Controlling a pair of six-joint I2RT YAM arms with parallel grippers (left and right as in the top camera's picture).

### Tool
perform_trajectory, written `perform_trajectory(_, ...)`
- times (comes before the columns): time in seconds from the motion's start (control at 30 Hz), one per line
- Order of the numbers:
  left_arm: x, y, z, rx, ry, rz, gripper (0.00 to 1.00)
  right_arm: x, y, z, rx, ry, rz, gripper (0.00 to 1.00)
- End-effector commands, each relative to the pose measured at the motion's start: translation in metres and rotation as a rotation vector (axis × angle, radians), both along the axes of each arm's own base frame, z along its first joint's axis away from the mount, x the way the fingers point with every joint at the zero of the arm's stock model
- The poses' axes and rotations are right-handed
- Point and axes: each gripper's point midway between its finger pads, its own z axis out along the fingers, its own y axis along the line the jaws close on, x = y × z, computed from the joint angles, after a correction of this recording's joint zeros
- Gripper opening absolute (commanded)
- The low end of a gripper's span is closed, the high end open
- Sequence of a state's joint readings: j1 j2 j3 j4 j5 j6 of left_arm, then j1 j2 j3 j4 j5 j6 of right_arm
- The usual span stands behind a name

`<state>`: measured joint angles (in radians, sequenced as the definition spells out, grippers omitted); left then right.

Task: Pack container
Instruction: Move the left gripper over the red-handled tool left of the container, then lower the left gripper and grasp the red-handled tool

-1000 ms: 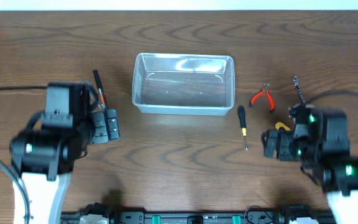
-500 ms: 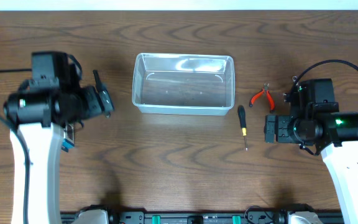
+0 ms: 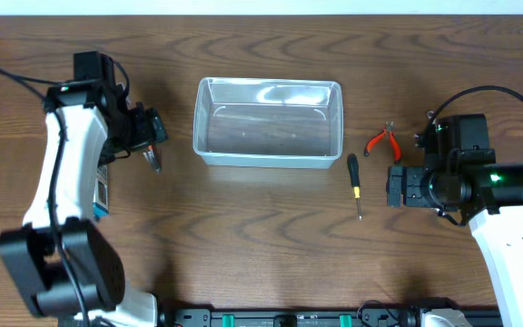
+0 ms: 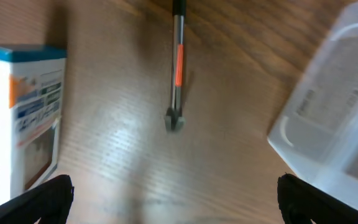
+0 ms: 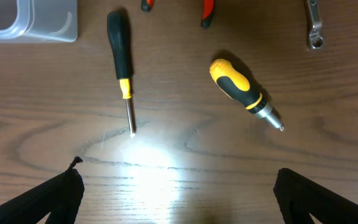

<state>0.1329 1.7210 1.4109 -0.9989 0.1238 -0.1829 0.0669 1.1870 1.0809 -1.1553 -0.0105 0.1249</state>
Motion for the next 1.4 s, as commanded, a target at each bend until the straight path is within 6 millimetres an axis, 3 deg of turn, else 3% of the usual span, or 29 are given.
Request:
perform_trajectory(0.0, 0.01, 0.005, -0.013, 0.014, 0.015, -0.013, 0.98, 0.006, -0.001, 0.009, -0.006, -0.036, 0.002, 0.99)
perform_trajectory(0.13, 0.014, 0.013, -0.035, 0.053, 0.059, -0.013, 0.98, 0.006, -0.001, 0.009, -0.006, -0.038, 0.002, 0.99)
perform_trajectory(0.53, 0.004, 0.011, -0.096, 0.031, 0.226, -0.079, 0.98, 0.008, -0.001, 0.01, -0.005, -0.044, 0.002, 0.99)
perform_trajectory(0.8, 0.001, 0.003, -0.107, -0.014, 0.244, -0.165, 0.98, 0.007, -0.001, 0.01, -0.005, -0.044, 0.002, 0.99)
perform_trajectory(1.37, 0.007, 0.003, -0.114, -0.016, 0.22, -0.16, 0.98, 0.007, -0.001, 0.01, -0.005, -0.043, 0.002, 0.99)
